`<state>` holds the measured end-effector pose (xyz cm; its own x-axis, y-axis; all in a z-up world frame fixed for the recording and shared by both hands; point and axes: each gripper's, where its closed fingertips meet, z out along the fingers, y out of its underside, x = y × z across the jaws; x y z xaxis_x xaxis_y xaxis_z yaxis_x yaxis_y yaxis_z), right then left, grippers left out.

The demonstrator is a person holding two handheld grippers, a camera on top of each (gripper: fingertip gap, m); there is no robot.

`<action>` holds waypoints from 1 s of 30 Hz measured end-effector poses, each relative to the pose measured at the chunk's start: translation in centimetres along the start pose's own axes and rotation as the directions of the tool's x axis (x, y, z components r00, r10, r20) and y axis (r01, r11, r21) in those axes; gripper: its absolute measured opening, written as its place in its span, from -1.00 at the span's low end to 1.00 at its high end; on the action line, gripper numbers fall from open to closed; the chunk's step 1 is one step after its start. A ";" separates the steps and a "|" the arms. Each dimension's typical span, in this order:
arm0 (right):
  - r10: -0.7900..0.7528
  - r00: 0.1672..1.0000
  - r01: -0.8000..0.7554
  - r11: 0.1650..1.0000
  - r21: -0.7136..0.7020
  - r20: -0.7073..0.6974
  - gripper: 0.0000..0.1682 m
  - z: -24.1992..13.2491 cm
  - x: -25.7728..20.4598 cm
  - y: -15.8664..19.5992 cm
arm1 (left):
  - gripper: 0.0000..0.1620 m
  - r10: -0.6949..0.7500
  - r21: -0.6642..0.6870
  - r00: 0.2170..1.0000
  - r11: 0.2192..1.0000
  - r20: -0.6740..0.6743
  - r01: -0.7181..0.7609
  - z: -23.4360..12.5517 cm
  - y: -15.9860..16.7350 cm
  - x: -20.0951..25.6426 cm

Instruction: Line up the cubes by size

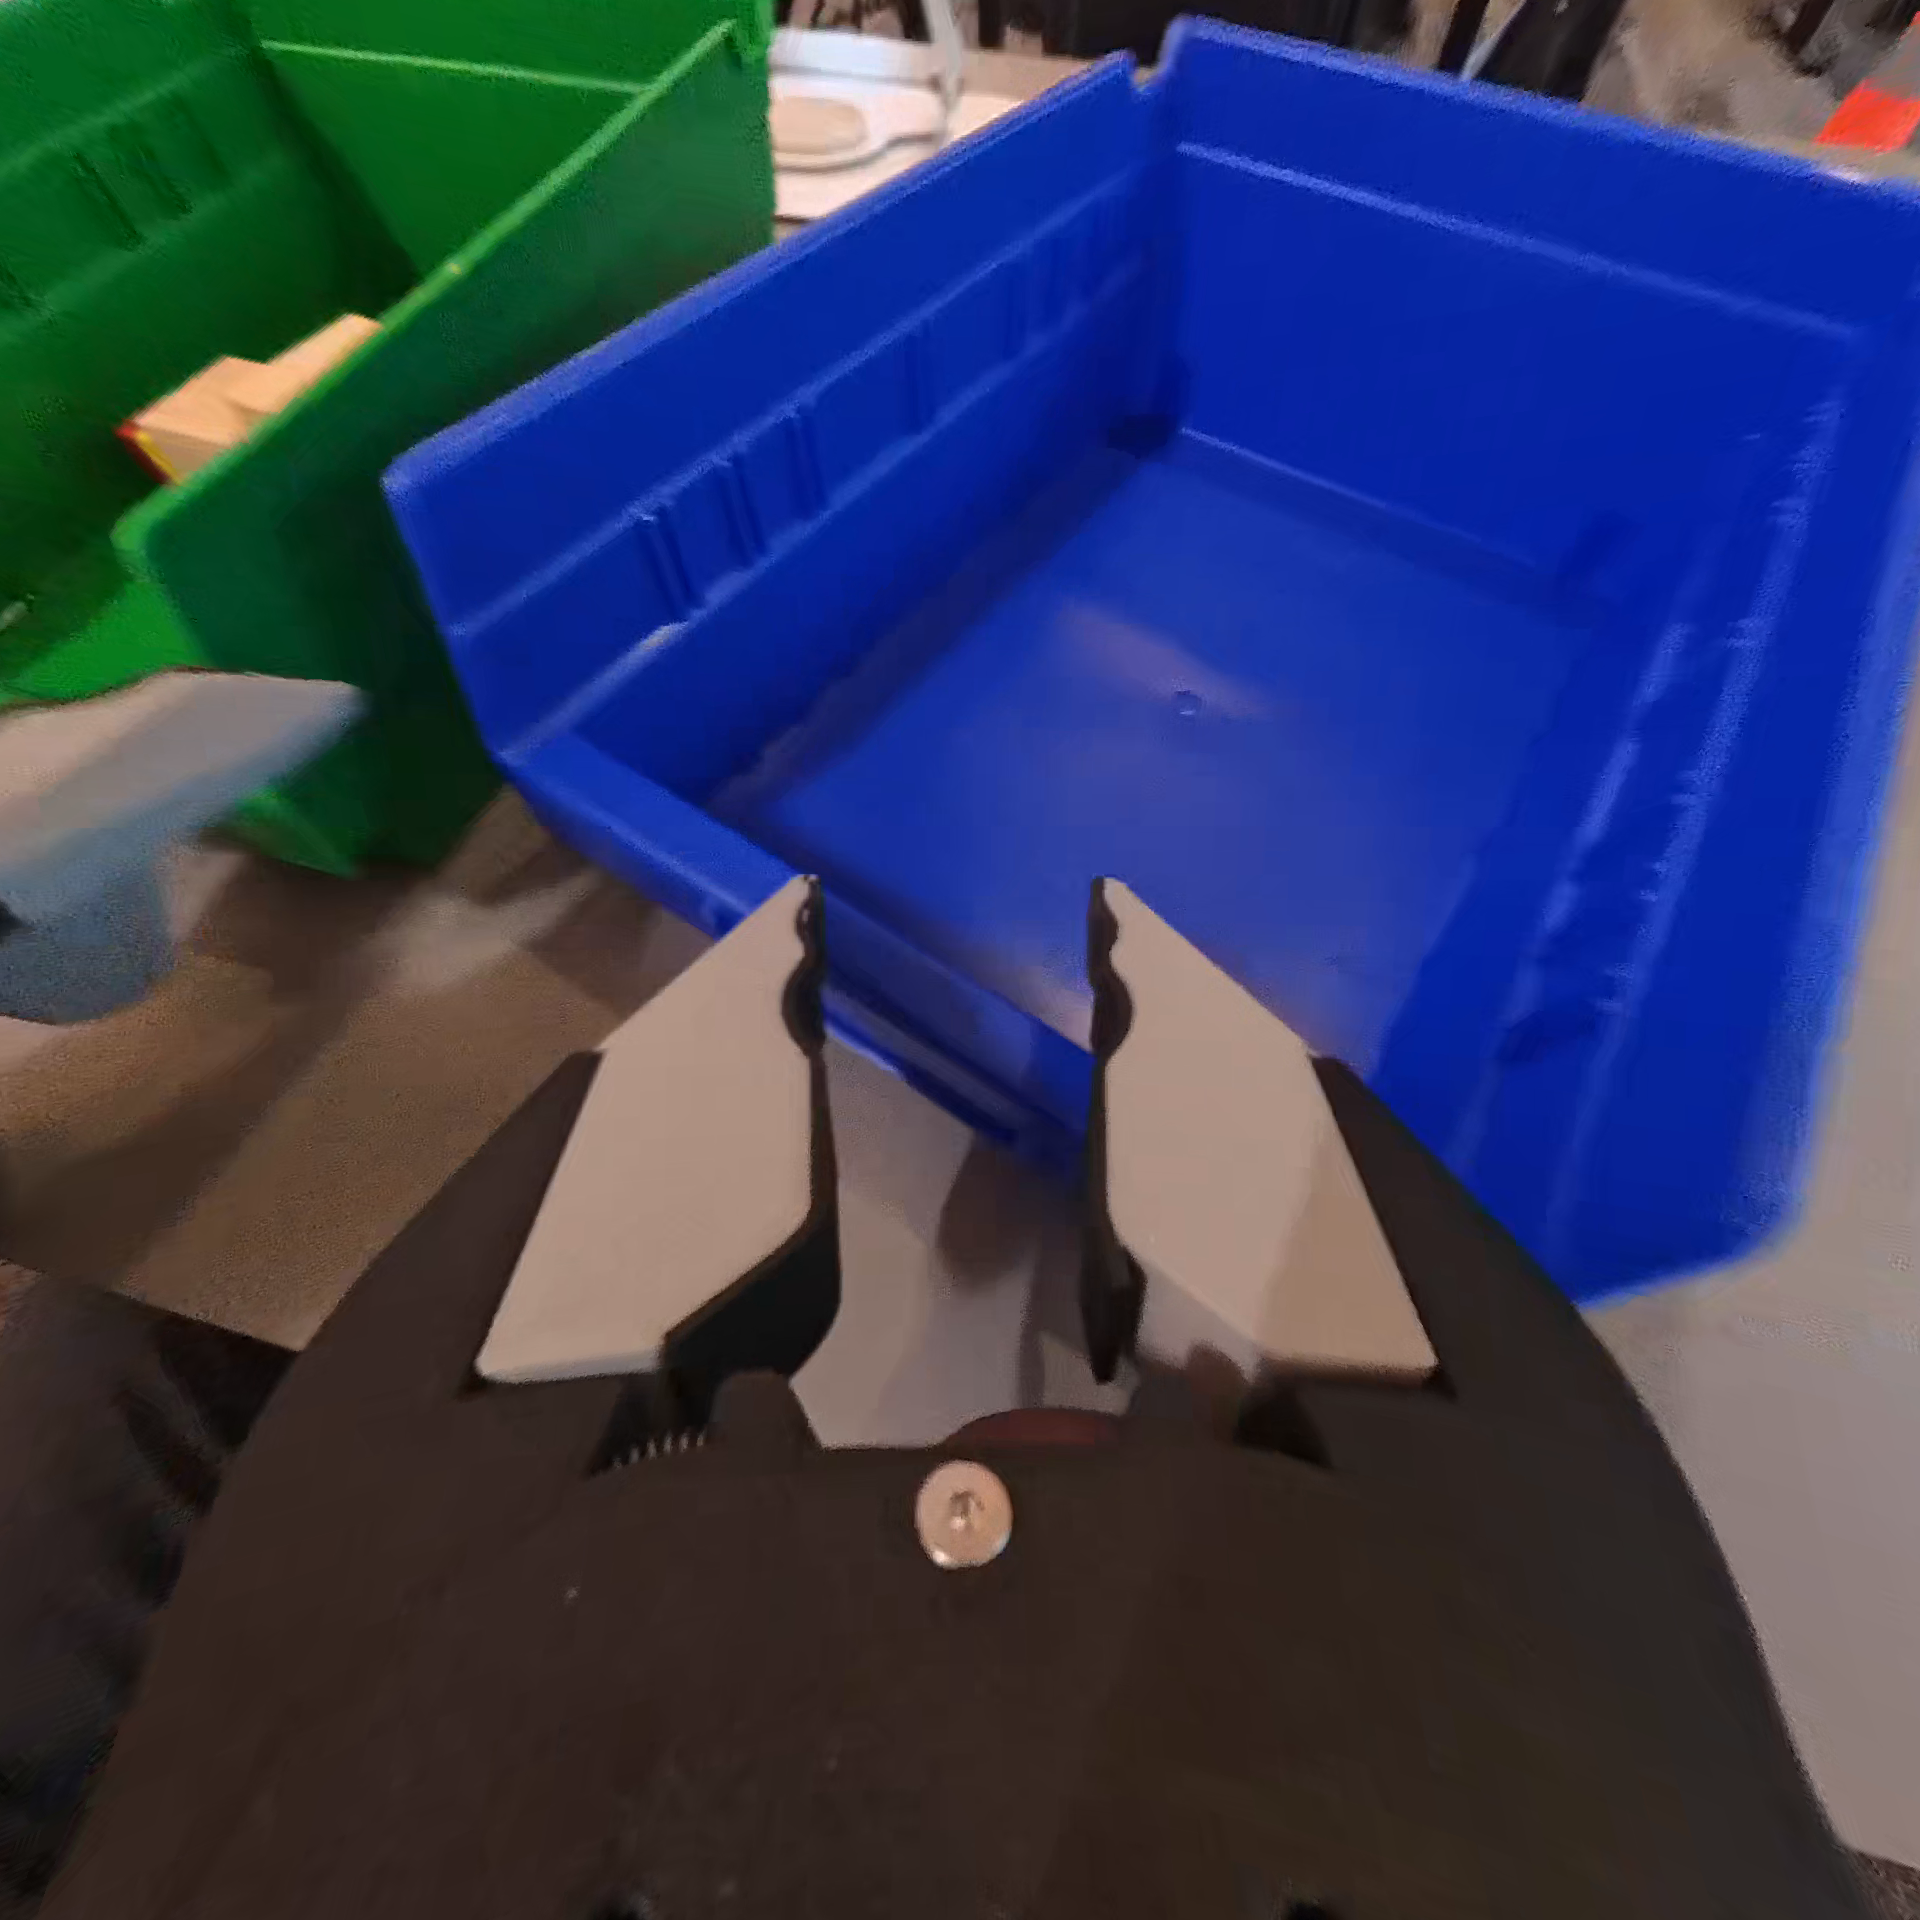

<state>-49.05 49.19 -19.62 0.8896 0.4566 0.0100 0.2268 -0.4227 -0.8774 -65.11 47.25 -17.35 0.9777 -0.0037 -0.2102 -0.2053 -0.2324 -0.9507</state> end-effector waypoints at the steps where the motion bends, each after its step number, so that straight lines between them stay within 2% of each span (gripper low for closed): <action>1: 0.002 1.000 -0.002 1.000 0.002 0.007 -0.45 -0.3 0.9 -0.1 | -0.03 -0.018 -0.006 1.000 1.000 0.009 0.018 -0.1 0.2 -0.7; 3: -0.018 1.000 0.019 0.999 -0.035 0.018 -0.31 -0.8 2.7 -0.1 | -0.06 -0.046 -0.016 0.999 0.999 0.021 0.046 -0.2 0.7 -2.0; 4: -0.063 0.998 0.063 0.997 -0.046 -0.003 -0.42 -1.1 4.0 -0.1 | -0.05 -0.051 -0.018 0.998 0.999 0.025 0.051 -0.2 0.8 -2.5; 5: -0.111 0.994 0.110 0.992 -0.056 -0.018 -0.68 -1.3 5.4 0.1 | -0.04 -0.052 -0.019 0.998 0.998 0.029 0.052 -0.3 0.9 -3.0; 6: -0.136 0.990 0.133 0.989 -0.068 -0.046 -0.84 -1.4 7.1 0.2 | -0.03 -0.050 -0.019 0.998 0.999 0.033 0.050 -0.4 1.0 -3.3; 7: -0.148 0.986 0.141 0.986 -0.084 -0.080 -0.85 -1.5 9.0 0.5 | -0.03 -0.047 -0.017 0.998 0.999 0.037 0.047 -0.5 1.1 -3.6; 8: -0.160 0.981 0.148 0.983 -0.113 -0.110 -0.74 -1.4 10.8 0.9 | -0.03 -0.044 -0.015 0.998 0.999 0.041 0.045 -0.6 1.2 -3.9; 10: -0.184 0.974 0.158 0.970 -0.184 -0.134 -0.34 -1.5 13.8 2.0 | -0.03 -0.042 -0.014 0.998 0.999 0.047 0.043 -0.8 1.3 -4.4; 11: -0.190 0.974 0.164 0.967 -0.194 -0.125 -0.41 -1.8 14.4 2.2 | -0.04 -0.036 -0.012 0.998 0.999 0.051 0.036 -0.9 1.4 -4.7; 12: -0.208 0.976 0.195 0.966 -0.170 -0.066 -0.43 -2.4 13.8 2.1 | -0.07 -0.022 -0.008 0.999 1.000 0.049 0.022 -1.0 1.4 -4.8; 13: -0.257 0.965 0.261 0.958 -0.116 0.045 -0.41 -3.2 11.9 1.7 | -0.19 0.010 0.003 1.000 1.000 0.022 -0.010 -1.2 1.3 -4.5; 14: -0.338 0.925 0.350 0.935 -0.046 0.171 -0.35 -4.3 9.5 1.6 | -0.34 0.070 0.024 0.997 0.997 -0.043 -0.069 -1.4 1.2 -3.4; 15: -0.433 0.862 0.445 0.895 0.015 0.263 -0.17 -5.5 7.6 1.9 | -0.40 0.158 0.039 0.979 0.987 -0.128 -0.154 -1.7 1.3 -1.9; 17: -0.587 0.749 0.602 0.797 0.057 0.308 -0.15 -6.9 6.3 2.9 | -0.39 0.382 0.017 0.898 0.921 -0.219 -0.388 -1.7 2.8 -0.2; 19: -0.689 0.642 0.720 0.693 0.044 0.337 -0.13 -7.5 6.2 4.0 | -0.31 0.602 0.023 0.770 0.790 -0.212 -0.612 -1.5 3.5 -0.4; 21: -0.734 0.535 0.804 0.595 0.016 0.419 -0.16 -8.1 6.5 5.1 | -0.07 0.763 0.066 0.553 0.605 -0.336 -0.794 -2.3 5.2 -0.5; 22: -0.725 0.502 0.826 0.563 -0.015 0.472 -0.15 -8.4 6.9 5.6 | -0.14 0.799 0.069 0.445 0.512 -0.404 -0.856 -2.9 6.2 -1.6; 24: -0.675 0.464 0.846 0.530 -0.061 0.573 -0.12 -9.1 7.7 5.9 | -0.09 0.799 0.074 0.283 0.376 -0.530 -0.924 -4.2 7.2 -4.7; 25: -0.648 0.441 0.857 0.510 -0.076 0.621 -0.12 -9.4 8.0 6.0 | -0.10 0.783 0.081 0.231 0.336 -0.578 -0.938 -4.7 7.2 -6.3; 27: -0.613 0.401 0.884 0.453 -0.114 0.680 -0.17 -9.1 8.6 5.8 | -0.19 0.720 0.071 0.175 0.298 -0.672 -0.952 -5.1 7.1 -8.9; 30: -0.583 0.350 0.927 0.330 -0.180 0.733 -0.17 -7.7 9.6 5.8 | -0.23 0.599 0.029 0.158 0.292 -0.785 -0.956 -4.5 7.3 -10.7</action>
<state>-36.18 45.08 -20.93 -0.1110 0.9802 0.1637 0.9706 0.1423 -0.1941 -76.88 41.26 -20.98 0.0677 -0.9034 -0.4234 -0.9959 -0.0357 -0.0831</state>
